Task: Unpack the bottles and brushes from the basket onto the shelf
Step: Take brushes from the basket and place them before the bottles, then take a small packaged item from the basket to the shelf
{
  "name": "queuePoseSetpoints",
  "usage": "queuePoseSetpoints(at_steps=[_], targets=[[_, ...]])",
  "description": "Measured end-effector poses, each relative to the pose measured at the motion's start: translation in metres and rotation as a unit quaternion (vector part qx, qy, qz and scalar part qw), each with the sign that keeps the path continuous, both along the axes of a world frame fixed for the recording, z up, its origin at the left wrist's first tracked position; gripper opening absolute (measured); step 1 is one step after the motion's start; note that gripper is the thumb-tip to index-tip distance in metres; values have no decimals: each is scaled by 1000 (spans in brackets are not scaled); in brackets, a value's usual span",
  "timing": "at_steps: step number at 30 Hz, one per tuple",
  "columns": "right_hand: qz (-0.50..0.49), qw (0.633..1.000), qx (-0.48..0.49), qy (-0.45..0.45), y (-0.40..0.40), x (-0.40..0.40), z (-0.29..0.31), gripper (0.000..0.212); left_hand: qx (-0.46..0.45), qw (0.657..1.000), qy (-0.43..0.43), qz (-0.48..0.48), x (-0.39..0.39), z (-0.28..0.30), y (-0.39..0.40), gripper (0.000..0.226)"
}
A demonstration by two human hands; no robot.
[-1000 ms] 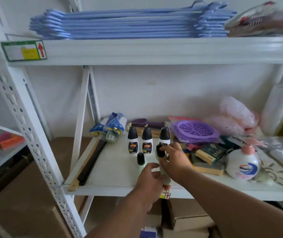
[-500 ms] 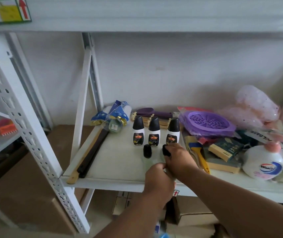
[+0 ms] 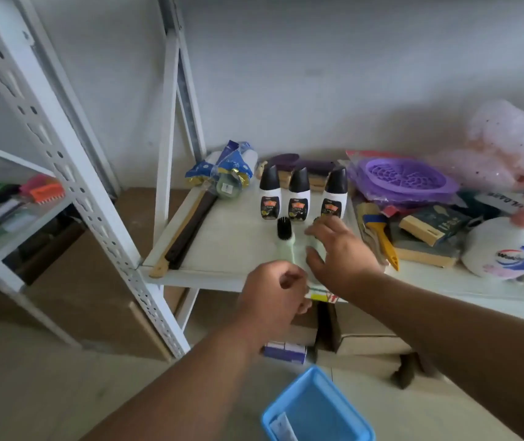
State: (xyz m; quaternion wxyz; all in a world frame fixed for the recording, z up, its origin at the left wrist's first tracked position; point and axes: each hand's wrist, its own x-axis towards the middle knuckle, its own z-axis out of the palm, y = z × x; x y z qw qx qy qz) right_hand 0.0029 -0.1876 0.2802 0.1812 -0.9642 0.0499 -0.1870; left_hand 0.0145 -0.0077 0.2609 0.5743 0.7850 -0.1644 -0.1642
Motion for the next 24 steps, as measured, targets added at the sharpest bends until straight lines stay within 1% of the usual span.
queuePoseSetpoints(at_steps=[1,3,6,8,11,12,13,15,17,18,21,24], targets=[[29,1000,-7,-9,7,-13,0,36,-33,998,41,-17,-7,-6,8,18],[88,996,-22,-24,18,-38,-4,33,-51,994,84,-55,-23,-25,19,16],[172,983,-48,-40,25,-67,-17,29,-11,990,123,-67,-46,-62,24,16],[205,976,-71,-29,24,-76,-32,27,14,988,147,-35,-53,-93,23,18],[216,975,-58,-17,20,-82,-59,28,19,977,205,54,-57,-144,22,16],[218,975,-49,-11,18,-84,-68,30,35,973,215,76,-58,-163,21,15],[222,974,-41,-3,15,-86,-77,30,67,970,216,90,-60,-183,20,15],[225,974,-28,4,8,-88,-91,32,171,963,190,85,-61,-221,18,15],[217,976,-9,10,-3,-90,-103,33,278,943,171,56,-63,-255,16,18],[212,977,3,10,-8,-91,-108,32,315,932,173,42,-63,-269,15,23],[205,978,18,7,-26,-91,-127,28,387,904,181,-13,-62,-303,4,39],[217,976,21,15,-36,-91,-153,26,404,890,200,-63,-65,-322,-14,49]])
